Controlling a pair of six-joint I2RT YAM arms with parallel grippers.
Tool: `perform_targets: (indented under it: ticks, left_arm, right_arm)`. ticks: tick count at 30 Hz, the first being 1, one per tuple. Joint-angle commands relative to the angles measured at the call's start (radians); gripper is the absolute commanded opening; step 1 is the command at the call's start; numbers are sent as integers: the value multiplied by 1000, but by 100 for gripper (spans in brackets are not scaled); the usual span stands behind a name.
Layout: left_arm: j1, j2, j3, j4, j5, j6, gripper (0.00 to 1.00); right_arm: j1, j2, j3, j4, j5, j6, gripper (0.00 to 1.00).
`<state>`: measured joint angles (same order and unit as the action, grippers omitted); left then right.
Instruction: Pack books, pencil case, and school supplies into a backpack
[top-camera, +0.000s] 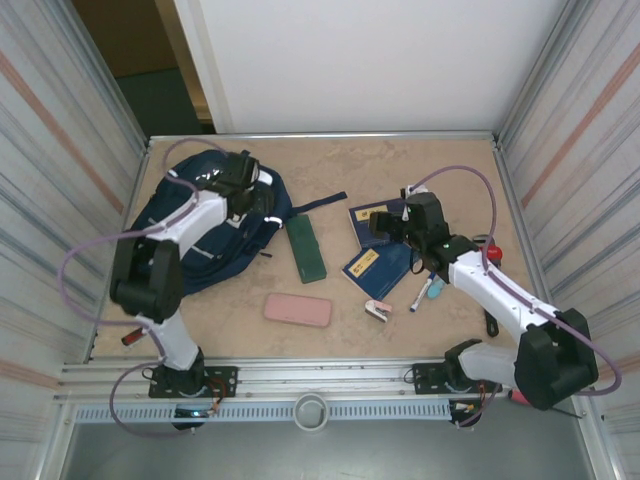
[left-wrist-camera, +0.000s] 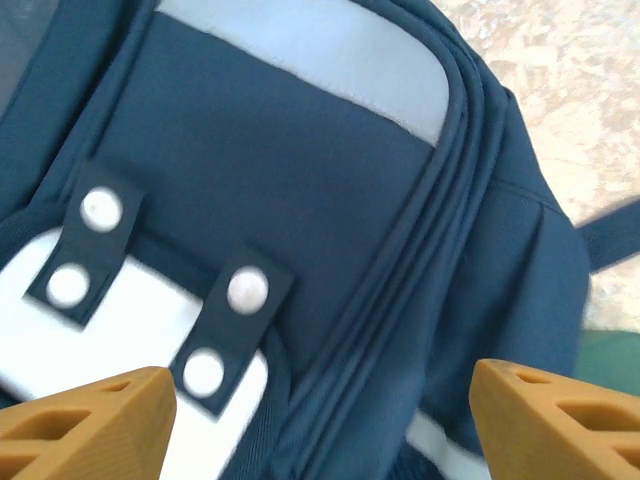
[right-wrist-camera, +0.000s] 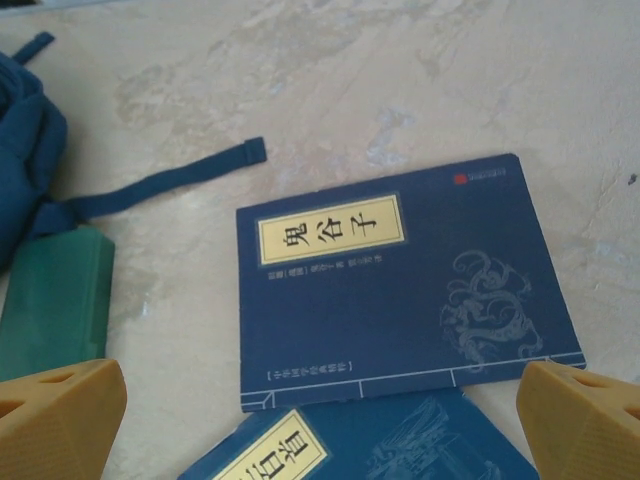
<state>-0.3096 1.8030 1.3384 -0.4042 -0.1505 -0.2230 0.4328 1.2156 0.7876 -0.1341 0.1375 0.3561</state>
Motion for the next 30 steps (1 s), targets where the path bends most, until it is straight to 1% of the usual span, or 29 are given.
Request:
perform_targets:
  ticks: [1,3,4,8,11,15,20,23,26,28,30]
  left_arm:
    - [-2,100,129,-138,-33,133,75]
    - [-3,157,189,-156,-66,156,71]
    - [-3,186,217,-161,-78,170,67]
    - [-3,283,325,-199,-87,220,54]
    - [-3,342,361,-211,-97,247,46]
    - [-3,376,376,-204,-53,304,29]
    - [-3,373,364,-143,8,420,0]
    - [-6,345,343,-72,93,481,0]
    - [-20,304,302,28,233,540,0]
    - [-43,298,291,74,300,586,0]
    - [-74,298,293,97,364,664,0]
  right_arm:
    - [6,16,29,-43,25,7,99]
    - [6,22,31,-51,29,13,99]
    - [6,24,30,-53,26,15,99]
    - [9,41,38,-61,6,29,99]
    - [18,46,53,-90,12,33,99]
    - [38,37,53,-120,37,39,99]
    - [50,18,59,-167,69,39,99]
    - [50,7,68,-196,77,36,99]
    - [50,8,75,-209,76,37,99]
    - [50,20,86,-216,70,42,99]
    - [48,37,101,-227,55,49,99]
